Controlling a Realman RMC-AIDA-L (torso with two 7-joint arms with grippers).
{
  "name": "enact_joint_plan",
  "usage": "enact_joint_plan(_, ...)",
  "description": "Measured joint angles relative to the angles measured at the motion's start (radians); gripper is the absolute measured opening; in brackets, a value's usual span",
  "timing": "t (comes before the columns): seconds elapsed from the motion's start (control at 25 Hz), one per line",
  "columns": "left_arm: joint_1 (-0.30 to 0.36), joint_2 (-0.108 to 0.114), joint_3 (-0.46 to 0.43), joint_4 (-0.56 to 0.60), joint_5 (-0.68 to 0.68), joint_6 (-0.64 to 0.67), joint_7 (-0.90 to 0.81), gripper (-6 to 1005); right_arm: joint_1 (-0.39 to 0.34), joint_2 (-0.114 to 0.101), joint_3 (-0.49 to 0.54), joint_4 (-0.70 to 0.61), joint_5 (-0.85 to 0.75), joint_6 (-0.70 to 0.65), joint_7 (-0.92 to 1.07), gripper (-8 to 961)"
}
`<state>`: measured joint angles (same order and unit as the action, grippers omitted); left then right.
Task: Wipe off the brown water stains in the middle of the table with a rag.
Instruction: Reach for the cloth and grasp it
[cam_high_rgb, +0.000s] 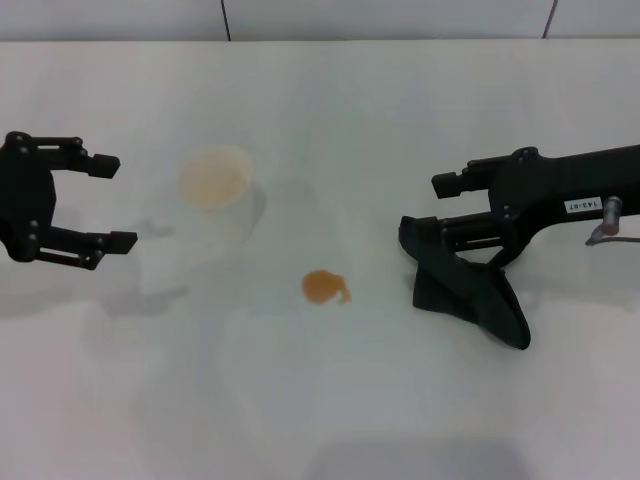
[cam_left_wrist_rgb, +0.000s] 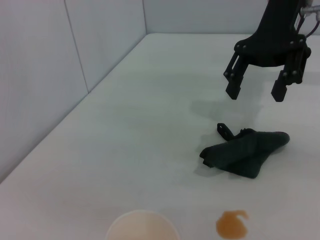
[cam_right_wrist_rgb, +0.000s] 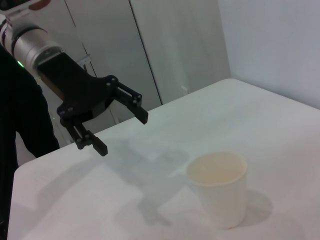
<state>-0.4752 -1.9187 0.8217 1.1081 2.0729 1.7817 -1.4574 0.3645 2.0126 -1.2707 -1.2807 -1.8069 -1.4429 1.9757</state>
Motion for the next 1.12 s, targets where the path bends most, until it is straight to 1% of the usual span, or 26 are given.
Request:
enact_joint_plan(0.24,0.001,-0.009,0.003,0.004,-0.001,0.024,-0.002,863,0.013,-0.003,-0.02,-0.028,-0.051,-0.011,0.051,680)
enact_joint_plan(0.4,0.001,-0.017,-0.001,0.008,-0.005,0.027,-0.008,863,0.015,-0.003,-0.024,-0.066,-0.132,-0.016,0.107,679)
enact_joint_plan(0.64,-0.003,-0.03,-0.002,0.014,-0.007,0.023,-0.014,863,0.045,-0.001,-0.035,-0.059,-0.269,0.002,0.168,678)
enact_joint_plan(0.76,-0.006,-0.031,-0.002,0.015,-0.007,0.02,-0.022,863,0.059,-0.001,-0.052,-0.056,-0.318,0.005,0.198,677)
enact_joint_plan(1.12,-0.008,-0.03,-0.006,0.015,-0.007,0.007,-0.027,863,0.056,0.0,-0.106,-0.032,-0.351,0.063,0.204,676)
